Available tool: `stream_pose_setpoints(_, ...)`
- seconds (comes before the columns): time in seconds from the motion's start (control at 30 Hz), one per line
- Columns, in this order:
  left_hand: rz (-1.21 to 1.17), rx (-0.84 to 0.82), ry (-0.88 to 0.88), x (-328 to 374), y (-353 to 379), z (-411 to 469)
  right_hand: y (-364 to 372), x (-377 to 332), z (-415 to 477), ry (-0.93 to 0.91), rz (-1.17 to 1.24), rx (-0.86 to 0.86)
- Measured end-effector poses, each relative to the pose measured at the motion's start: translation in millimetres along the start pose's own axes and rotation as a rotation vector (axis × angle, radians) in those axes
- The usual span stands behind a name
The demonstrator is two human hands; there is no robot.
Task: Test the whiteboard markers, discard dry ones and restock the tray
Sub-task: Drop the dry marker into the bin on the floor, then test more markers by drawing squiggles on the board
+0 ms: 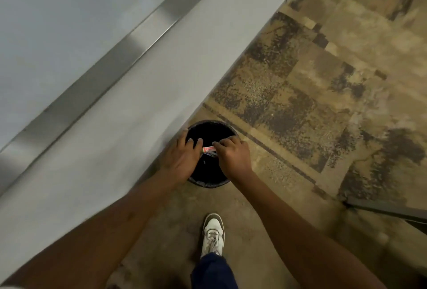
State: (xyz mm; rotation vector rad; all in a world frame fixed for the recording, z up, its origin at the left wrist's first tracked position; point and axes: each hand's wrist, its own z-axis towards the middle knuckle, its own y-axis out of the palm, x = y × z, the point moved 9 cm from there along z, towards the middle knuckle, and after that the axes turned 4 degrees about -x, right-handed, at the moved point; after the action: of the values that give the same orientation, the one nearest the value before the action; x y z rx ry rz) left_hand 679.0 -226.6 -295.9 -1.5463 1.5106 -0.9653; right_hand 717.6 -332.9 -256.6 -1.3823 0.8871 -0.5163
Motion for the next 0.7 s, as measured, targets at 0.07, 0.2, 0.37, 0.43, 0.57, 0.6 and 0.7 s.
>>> stream_pose_setpoints(0.07, 0.017, -0.043, -0.009, -2, 27, 15, 31, 9, 2, 0.021, 0.000, -0.023)
stream_pose_setpoints(0.2, 0.035, -0.051, -0.077, -10, 60, 31, 85, 25, 10, 0.089, -0.022, -0.131)
stream_pose_setpoints(0.37, 0.003, 0.054, -0.108, -20, 74, 18, 125, 43, 22, 0.202, -0.021, -0.274)
stream_pose_setpoints(0.43, -0.006, 0.111, -0.107, -21, 70, 7, 118, 43, 22, 0.257, 0.007, -0.217)
stream_pose_setpoints(0.57, -0.059, 0.230, -0.113, -19, 42, -25, 86, 16, 13, 0.244, 0.072, -0.083)
stream_pose_setpoints(0.6, -0.065, 0.254, -0.107, -18, 31, -34, 75, 7, 10, 0.242, 0.095, -0.056)
stream_pose_setpoints(0.7, -0.076, 0.328, -0.101, -23, -7, -66, 38, -29, 0, 0.216, 0.165, -0.013)
